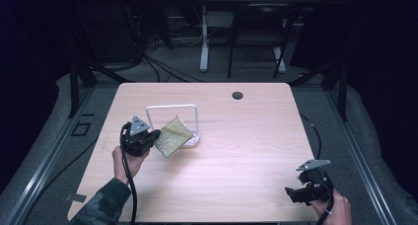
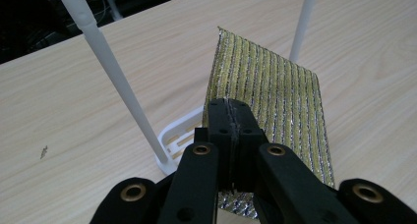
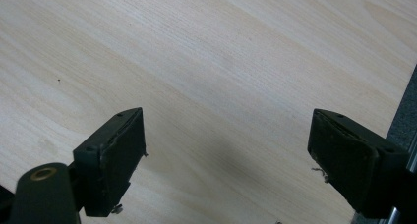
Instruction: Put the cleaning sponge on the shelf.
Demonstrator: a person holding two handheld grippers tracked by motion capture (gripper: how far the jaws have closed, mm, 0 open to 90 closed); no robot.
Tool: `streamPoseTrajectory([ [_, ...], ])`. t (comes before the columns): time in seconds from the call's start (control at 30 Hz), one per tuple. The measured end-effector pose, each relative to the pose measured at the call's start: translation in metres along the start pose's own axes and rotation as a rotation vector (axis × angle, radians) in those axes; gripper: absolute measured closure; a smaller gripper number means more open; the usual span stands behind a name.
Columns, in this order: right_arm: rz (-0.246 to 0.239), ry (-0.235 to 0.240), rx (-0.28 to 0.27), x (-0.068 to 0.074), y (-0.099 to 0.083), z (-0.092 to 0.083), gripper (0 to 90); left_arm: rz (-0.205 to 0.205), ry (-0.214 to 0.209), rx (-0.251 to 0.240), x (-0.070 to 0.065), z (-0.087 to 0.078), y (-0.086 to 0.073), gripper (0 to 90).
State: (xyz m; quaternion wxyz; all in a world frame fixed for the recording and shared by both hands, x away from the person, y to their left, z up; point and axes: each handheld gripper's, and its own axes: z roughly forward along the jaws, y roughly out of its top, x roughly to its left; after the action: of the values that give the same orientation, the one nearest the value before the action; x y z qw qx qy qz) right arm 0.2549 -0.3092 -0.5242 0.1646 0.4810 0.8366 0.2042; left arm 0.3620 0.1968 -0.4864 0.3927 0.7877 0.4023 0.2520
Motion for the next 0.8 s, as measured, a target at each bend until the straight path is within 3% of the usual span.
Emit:
streamPoseTrajectory([
  [0.3,-0.001,0.001,-0.001,0.0,0.001,0.0,13.9,-0.038,0.086,-0.015,-0.003,0.014,0.005,89.7],
  [0.47,-0.008,0.006,0.002,0.0,0.002,0.0,13.9,-0.02,0.125,0.001,-0.007,0.023,0.005,89.7],
  [0.8,-0.012,0.01,0.003,0.001,0.001,0.0,13.9,-0.034,0.218,0.001,-0.011,0.04,0.0,89.6],
])
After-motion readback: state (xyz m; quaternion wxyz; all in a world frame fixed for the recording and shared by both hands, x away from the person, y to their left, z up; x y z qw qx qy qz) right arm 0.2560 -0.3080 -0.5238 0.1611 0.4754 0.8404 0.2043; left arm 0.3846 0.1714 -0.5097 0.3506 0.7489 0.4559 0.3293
